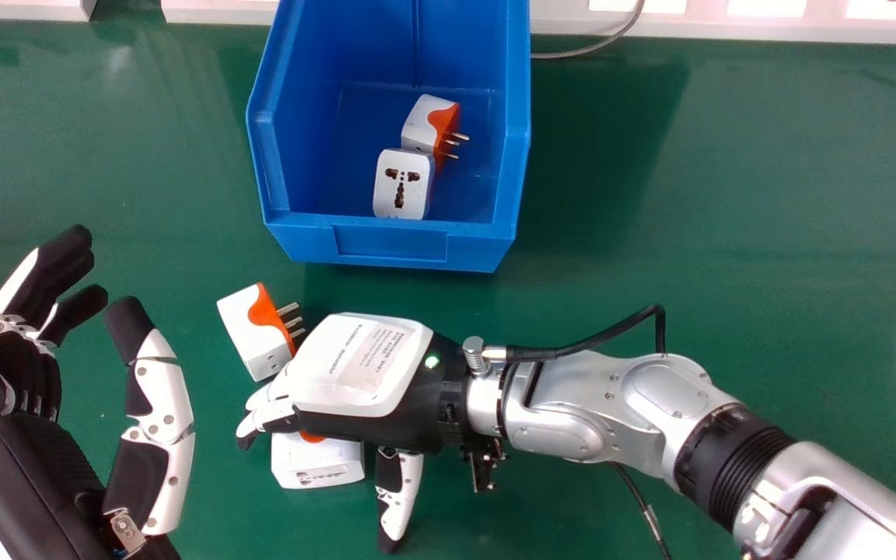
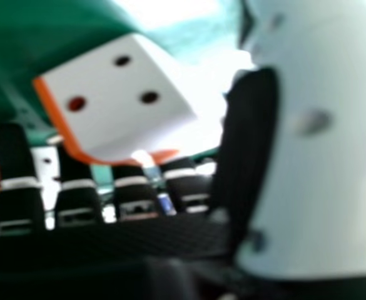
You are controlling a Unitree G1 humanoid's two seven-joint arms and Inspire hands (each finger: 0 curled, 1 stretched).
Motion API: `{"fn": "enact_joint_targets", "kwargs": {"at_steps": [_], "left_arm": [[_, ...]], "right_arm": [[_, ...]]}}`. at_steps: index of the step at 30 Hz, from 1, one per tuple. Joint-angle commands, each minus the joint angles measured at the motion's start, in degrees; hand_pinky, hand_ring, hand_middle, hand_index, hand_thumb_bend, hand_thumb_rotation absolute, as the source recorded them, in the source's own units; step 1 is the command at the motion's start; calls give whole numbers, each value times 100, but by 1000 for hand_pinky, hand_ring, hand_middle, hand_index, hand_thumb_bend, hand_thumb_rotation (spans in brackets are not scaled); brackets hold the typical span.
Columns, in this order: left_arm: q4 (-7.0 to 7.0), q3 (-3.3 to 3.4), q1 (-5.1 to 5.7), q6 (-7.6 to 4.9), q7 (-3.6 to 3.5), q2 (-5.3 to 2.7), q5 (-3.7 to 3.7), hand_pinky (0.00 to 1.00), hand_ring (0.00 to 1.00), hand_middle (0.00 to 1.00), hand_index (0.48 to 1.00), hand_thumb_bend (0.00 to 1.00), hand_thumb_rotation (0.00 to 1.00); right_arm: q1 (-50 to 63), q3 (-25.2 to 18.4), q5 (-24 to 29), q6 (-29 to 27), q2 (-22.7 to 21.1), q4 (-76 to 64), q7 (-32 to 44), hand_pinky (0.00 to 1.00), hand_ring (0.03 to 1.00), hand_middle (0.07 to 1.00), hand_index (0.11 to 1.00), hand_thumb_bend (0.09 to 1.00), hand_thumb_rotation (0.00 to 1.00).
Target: Pick all objects and put in blue box
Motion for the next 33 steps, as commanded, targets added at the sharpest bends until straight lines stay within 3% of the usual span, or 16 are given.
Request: {"fn": "enact_joint_targets", "kwargs": {"at_steps": [1, 2, 4, 9, 16, 19, 30, 33], "left_arm": [[-120, -8, 11, -35, -6, -413, 5, 661, 722, 719, 733, 257, 0], [-114, -7, 2, -40, -9, -411, -2, 662, 722, 719, 732, 258, 0], [-113, -5, -15, -29, -10, -412, 2, 665, 725, 719, 733, 259, 0], [-113, 7, -84, -8, 14, -434, 26, 654, 713, 712, 725, 261, 0], [-109, 37, -126, 49, 49, -430, 106, 644, 705, 712, 722, 259, 0], [-105, 14, -132, 13, 16, -407, 17, 646, 706, 714, 721, 260, 0], [-126, 16, -89, 19, 56, -435, 88, 644, 702, 709, 717, 265, 0], [-124, -12, -72, -12, 27, -418, 26, 649, 707, 711, 720, 265, 0]], "right_arm": [[-135, -16, -138, 198, -91, 79, -331, 579, 724, 805, 687, 753, 17], [-117, 15, -231, 280, -84, 69, -558, 535, 669, 754, 585, 631, 60], [-88, 59, -341, 338, -66, 120, -1012, 419, 572, 673, 513, 519, 15], [-157, -46, -129, 141, 107, 500, -1443, 288, 420, 520, 555, 488, 0], [-221, -181, 139, -50, 71, 482, -1117, 272, 407, 512, 563, 485, 0], [-218, -161, 61, -61, 52, 462, -1305, 274, 415, 524, 556, 486, 0], [-172, -267, 176, -344, 34, 378, -1414, 280, 418, 527, 535, 489, 0], [-110, -335, 222, -442, -35, 225, -1536, 306, 427, 525, 525, 493, 0]]}}
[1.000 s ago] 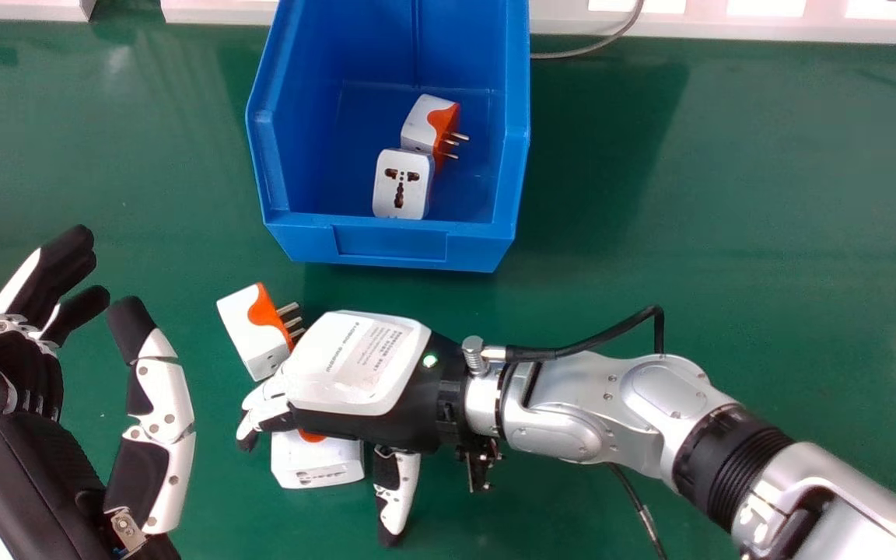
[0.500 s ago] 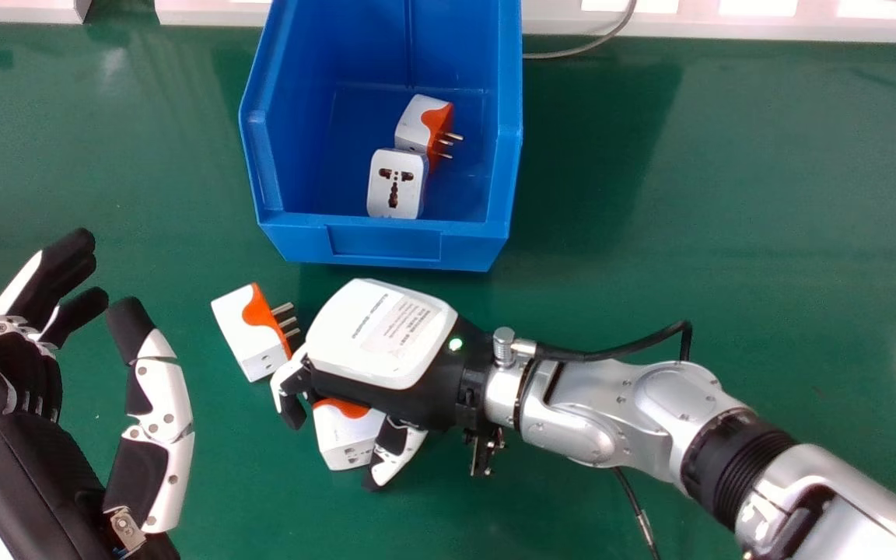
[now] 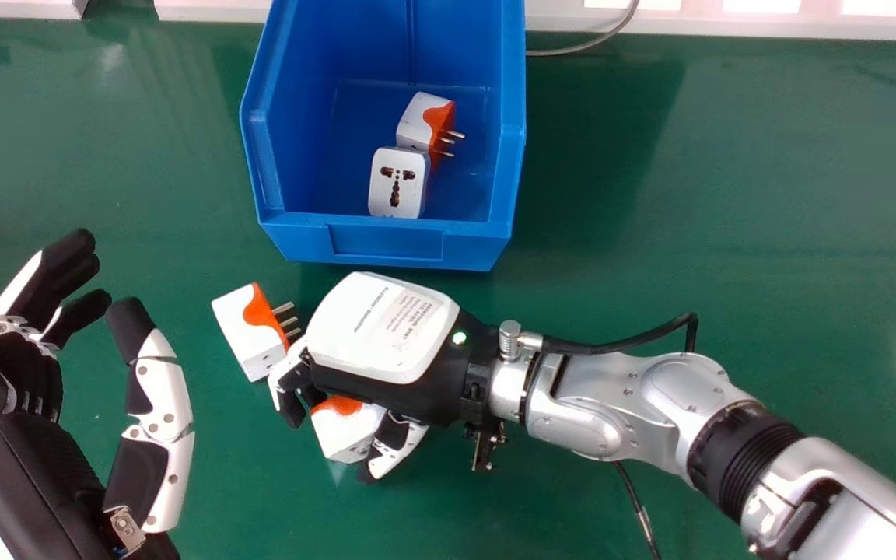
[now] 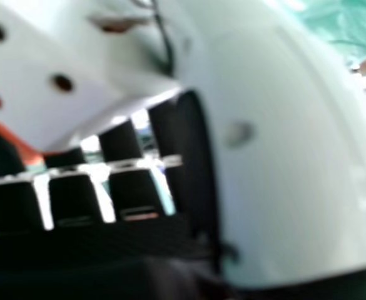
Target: Pick all objects and put in blue box
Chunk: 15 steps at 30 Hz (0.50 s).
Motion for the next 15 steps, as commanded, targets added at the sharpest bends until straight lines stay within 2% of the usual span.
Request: {"fn": "enact_joint_targets", "kwargs": {"at_steps": [1, 4, 6, 8, 11, 15], "left_arm": [[-117, -20, -2, -77, 4, -414, 23, 651, 709, 711, 722, 264, 0], [-120, -19, 26, -72, 11, -417, 63, 650, 710, 713, 724, 265, 0], [-138, -3, 63, -28, 40, -440, 126, 647, 709, 714, 722, 264, 0], [-122, 9, 75, -28, 59, -439, 148, 645, 707, 716, 720, 267, 0], [-102, 32, 78, -10, 100, -427, 230, 641, 703, 713, 721, 270, 0], [-77, 24, 87, -21, 107, -407, 230, 643, 702, 712, 720, 276, 0]], "right_arm": [[-38, -252, 330, -239, -69, -364, -78, 315, 428, 527, 521, 494, 0], [56, -512, 685, -413, -241, -795, 270, 319, 436, 531, 507, 495, 0], [189, -748, 932, -467, -364, -1201, 383, 336, 441, 519, 499, 497, 0], [335, -979, 1305, -495, -501, -1631, 736, 340, 443, 509, 502, 497, 0], [539, -1258, 1593, -458, -674, -2254, 1053, 351, 440, 510, 491, 498, 0], [737, -1515, 1714, -346, -757, -2839, 1299, 364, 440, 501, 490, 500, 0]]}}
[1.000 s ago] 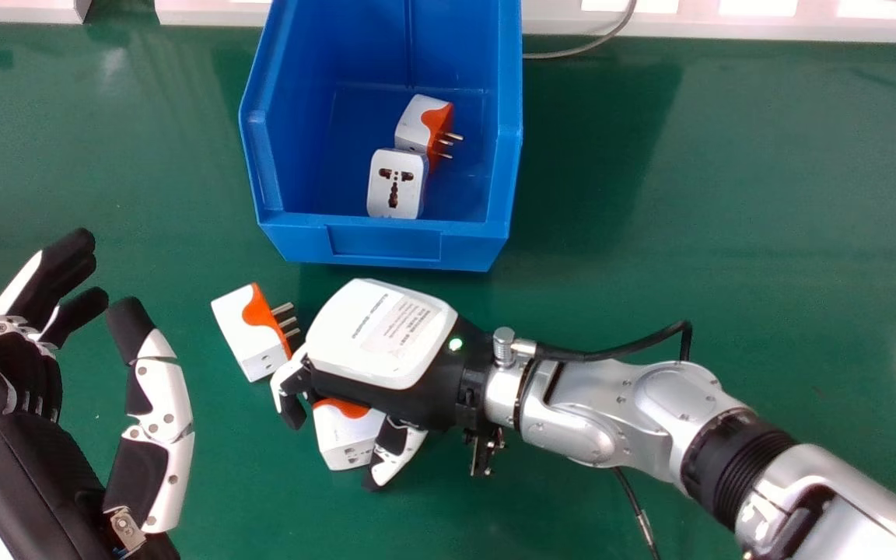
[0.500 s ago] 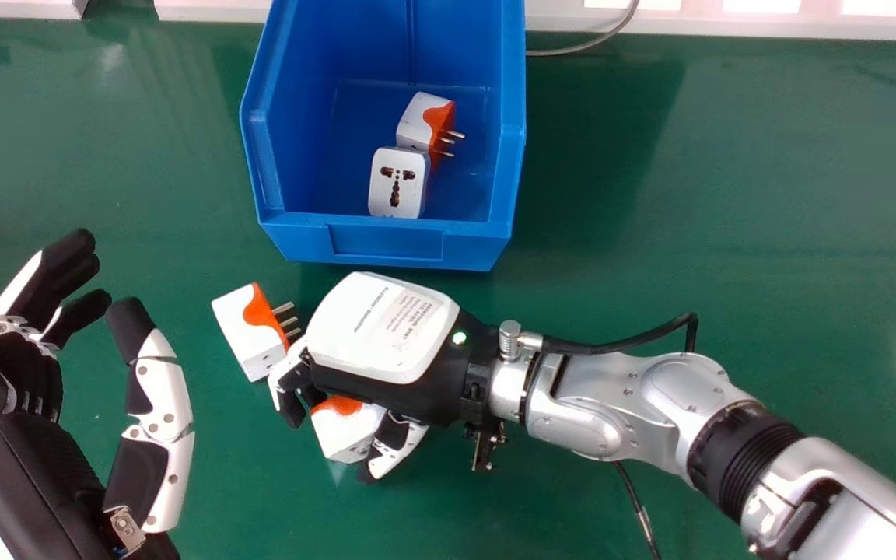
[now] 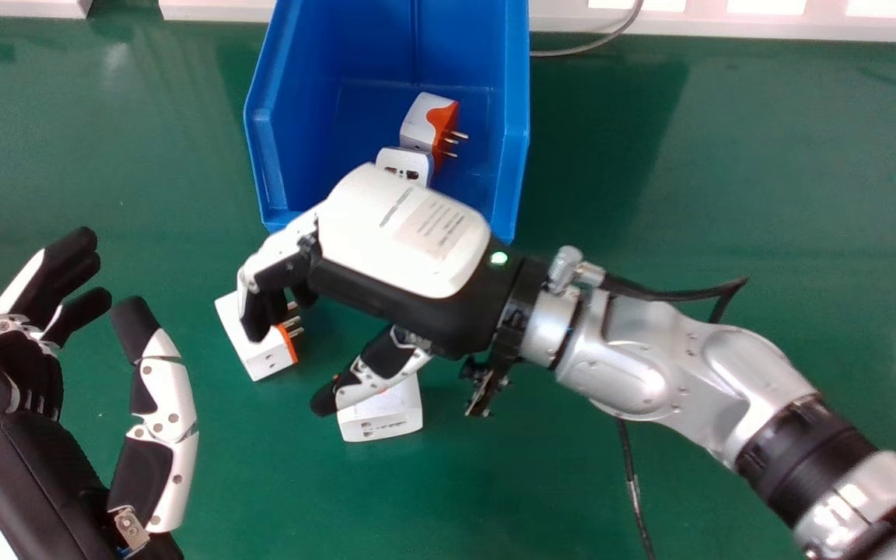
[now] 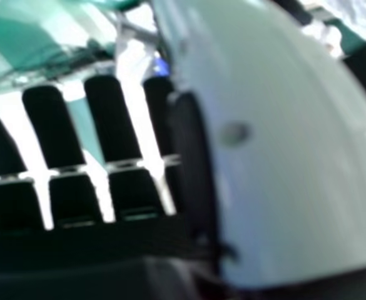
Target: Pick all objects and put in blue box
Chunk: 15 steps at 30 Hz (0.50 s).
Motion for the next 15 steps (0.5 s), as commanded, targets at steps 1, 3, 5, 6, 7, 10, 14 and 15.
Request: {"fn": "enact_joint_targets", "kwargs": {"at_steps": [1, 3, 5, 6, 7, 10, 14, 15], "left_arm": [[-70, 14, 45, -37, 36, -403, 70, 643, 703, 713, 720, 277, 0], [-63, -1, 48, -52, 33, -404, 54, 646, 706, 715, 721, 281, 0], [-60, -6, 47, -52, 44, -415, 69, 647, 706, 715, 721, 283, 0], [-66, 4, 49, -32, 65, -429, 110, 647, 706, 715, 721, 284, 0], [-64, 10, 48, -29, 80, -433, 133, 644, 704, 713, 721, 284, 0], [-52, 13, 47, -35, 108, -408, 162, 642, 703, 714, 723, 282, 0], [-59, -21, 61, -55, 92, -394, 107, 649, 709, 716, 727, 272, 0], [-61, -41, 70, -69, 70, -386, 62, 651, 710, 716, 727, 272, 0]], "right_arm": [[43, -196, 168, -5, -11, -327, 83, 369, 440, 496, 490, 500, 0], [60, -267, 217, 7, -25, -447, 216, 378, 439, 492, 488, 501, 0], [82, -324, 281, 66, -26, -533, 393, 369, 434, 492, 493, 500, 0], [94, -343, 276, 103, -16, -555, 447, 371, 438, 492, 490, 501, 0], [107, -356, 268, 140, 2, -563, 489, 375, 440, 491, 487, 501, 0], [172, -363, 269, 300, 39, -625, 679, 391, 438, 492, 483, 502, 0], [522, -281, 118, 1339, -136, -1501, 1841, 401, 513, 603, 578, 642, 0], [630, -244, 19, 1622, -188, -1761, 2139, 474, 612, 711, 664, 805, 38]]}}
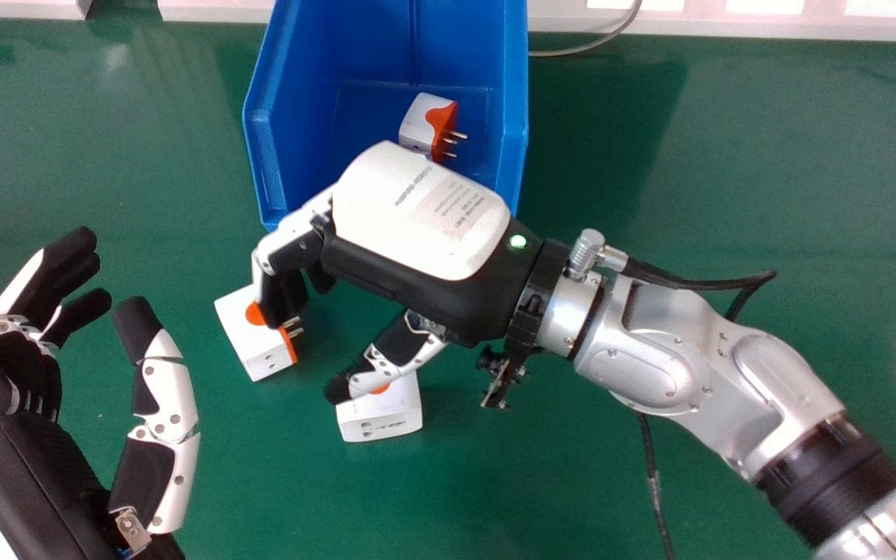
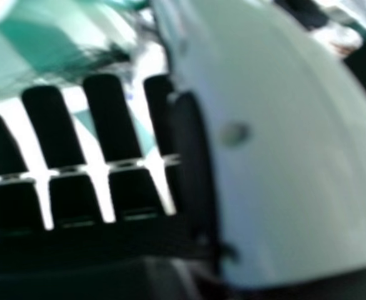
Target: Pick all objects and put in blue box
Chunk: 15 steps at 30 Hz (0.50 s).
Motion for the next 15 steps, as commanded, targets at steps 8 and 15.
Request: {"fn": "enact_joint_targets", "kwargs": {"at_steps": [8, 15], "left_arm": [[-111, -69, 119, -112, -110, -375, -165, 667, 721, 721, 734, 257, 0], [-131, -55, 130, -61, -118, -428, -126, 662, 714, 718, 727, 264, 0]], "right_arm": [[535, 228, -347, 1673, -171, -1456, 1971, 973, 998, 999, 996, 1000, 341], [500, 263, -404, 1954, -202, -1585, 2283, 1000, 1000, 1000, 1000, 1000, 352]]}}
